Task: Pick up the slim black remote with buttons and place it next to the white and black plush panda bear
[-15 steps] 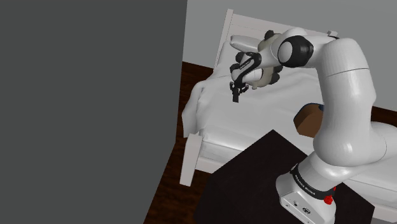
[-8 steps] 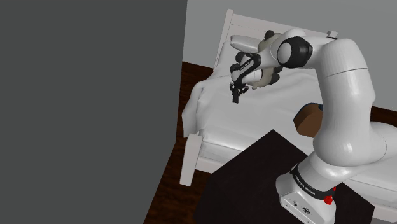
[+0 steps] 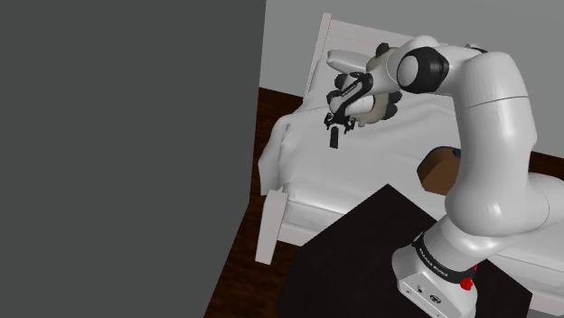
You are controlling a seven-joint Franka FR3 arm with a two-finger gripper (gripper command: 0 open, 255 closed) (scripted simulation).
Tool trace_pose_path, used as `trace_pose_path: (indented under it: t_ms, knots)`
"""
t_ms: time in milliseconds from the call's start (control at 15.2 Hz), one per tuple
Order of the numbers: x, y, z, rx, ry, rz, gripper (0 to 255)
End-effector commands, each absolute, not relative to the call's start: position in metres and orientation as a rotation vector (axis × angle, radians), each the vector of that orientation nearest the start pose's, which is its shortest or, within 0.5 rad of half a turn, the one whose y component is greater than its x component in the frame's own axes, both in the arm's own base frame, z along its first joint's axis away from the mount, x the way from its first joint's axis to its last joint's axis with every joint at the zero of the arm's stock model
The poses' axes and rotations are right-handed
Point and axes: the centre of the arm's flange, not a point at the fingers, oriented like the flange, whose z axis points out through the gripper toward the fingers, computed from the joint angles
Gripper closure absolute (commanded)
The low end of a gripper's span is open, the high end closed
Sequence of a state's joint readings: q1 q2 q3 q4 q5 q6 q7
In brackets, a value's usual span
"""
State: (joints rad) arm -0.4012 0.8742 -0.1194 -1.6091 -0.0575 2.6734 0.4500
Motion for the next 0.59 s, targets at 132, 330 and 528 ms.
trace_pose_path:
  t_ms: [132,330,528]
  knots:
    - [0.612,-0.332,0.167,-2.948,1.371,-0.310,0]
    - [0.612,-0.332,0.167,-2.948,1.371,-0.310,0]
    - [0.612,-0.332,0.167,-2.948,1.371,-0.310,0]
